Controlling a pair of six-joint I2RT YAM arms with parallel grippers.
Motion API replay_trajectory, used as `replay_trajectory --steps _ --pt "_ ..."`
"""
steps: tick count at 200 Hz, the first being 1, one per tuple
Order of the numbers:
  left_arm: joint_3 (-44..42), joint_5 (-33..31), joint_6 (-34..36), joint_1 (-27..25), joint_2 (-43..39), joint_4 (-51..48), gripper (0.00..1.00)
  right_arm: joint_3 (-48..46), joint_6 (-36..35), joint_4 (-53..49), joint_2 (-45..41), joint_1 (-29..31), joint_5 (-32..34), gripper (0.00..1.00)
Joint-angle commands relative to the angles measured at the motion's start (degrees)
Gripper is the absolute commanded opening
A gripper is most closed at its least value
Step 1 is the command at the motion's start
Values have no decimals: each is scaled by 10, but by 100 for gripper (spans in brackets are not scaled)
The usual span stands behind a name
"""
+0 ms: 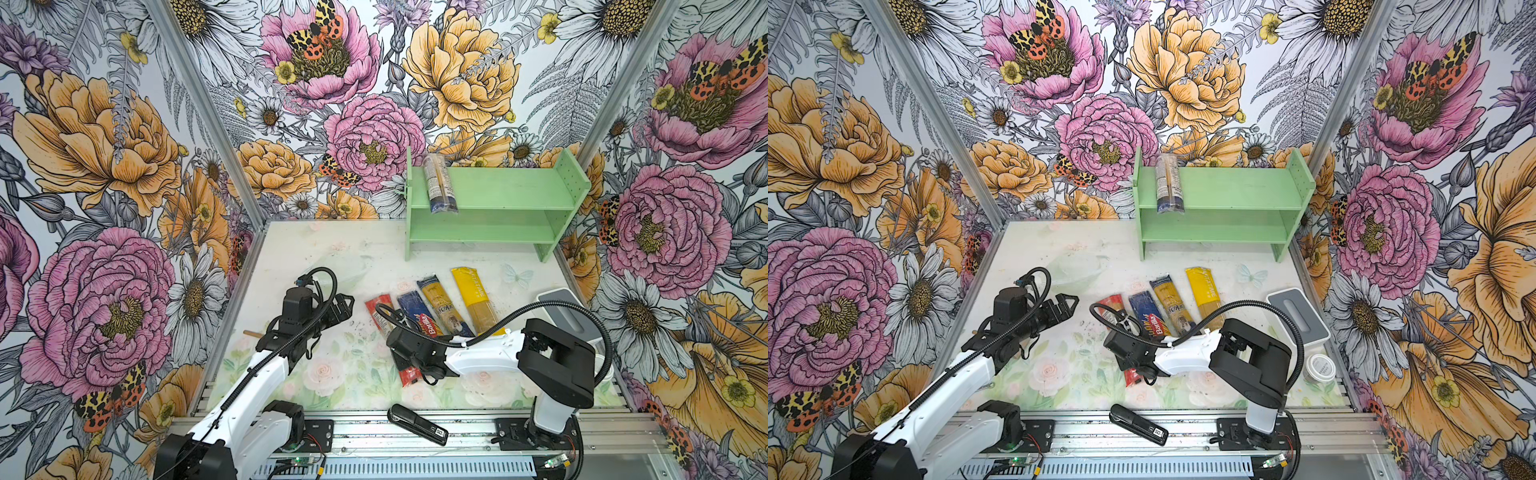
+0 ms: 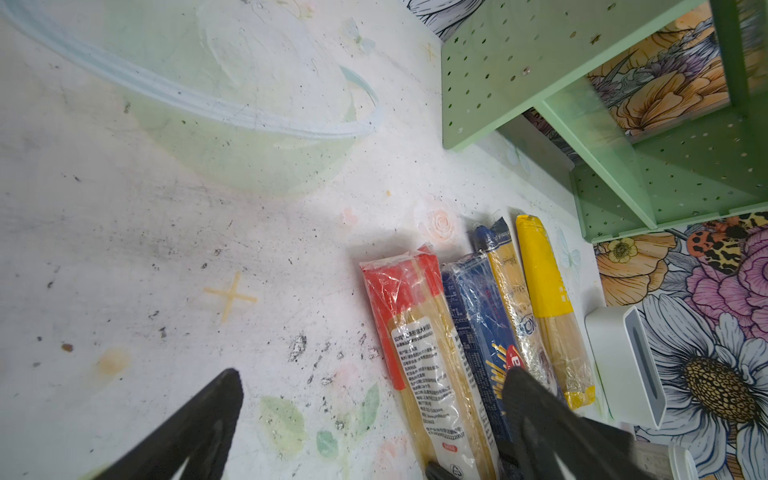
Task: Place and organize the pasta boxes and bags onto the shelf
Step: 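Close the right gripper on the red-topped white-labelled spaghetti bag, then lift the red-topped bag upright with the right gripper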
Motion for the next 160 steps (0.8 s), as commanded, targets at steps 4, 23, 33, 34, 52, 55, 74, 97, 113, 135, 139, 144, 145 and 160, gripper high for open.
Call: replay_trajectory --steps 4,23,33,34,52,55,74,97,113,135,139,144,145,160 --pt "19 10 -3 7 -14 -18 99 6 4 -76 6 0 -80 27" --pt "17 10 -12 6 -19 -18 99 31 -6 -109 -9 -8 -88 19" --pt "16 9 -14 7 -20 -16 99 41 -12 -122 -18 -14 -98 16" --pt "16 9 -14 7 -19 -16 99 42 -13 -123 -19 -15 -99 15" --pt "17 10 -17 7 -15 -15 99 55 -18 -143 -40 -32 -120 7" --pt "17 11 -17 7 -13 -14 99 56 -19 -146 -44 -36 -126 5" --pt "19 16 -17 7 -6 -9 99 67 -34 -165 -71 -55 -157 0" --pt "13 10 -29 6 -4 11 99 88 -56 -198 -101 -82 -200 0" --pt "7 6 -38 5 -1 30 99 108 -72 -224 -112 -99 -226 0" --pt "12 2 -42 5 8 36 99 144 -94 -261 -116 -118 -253 0" --pt "12 1 -43 4 10 38 99 149 -96 -265 -118 -122 -259 0" --pt "13 1 -43 3 13 41 99 154 -99 -269 -117 -127 -269 0" --pt "12 1 -43 3 13 41 99 155 -100 -269 -117 -128 -271 0" --pt "13 -2 -42 1 22 42 99 169 -113 -283 -114 -141 -286 0"
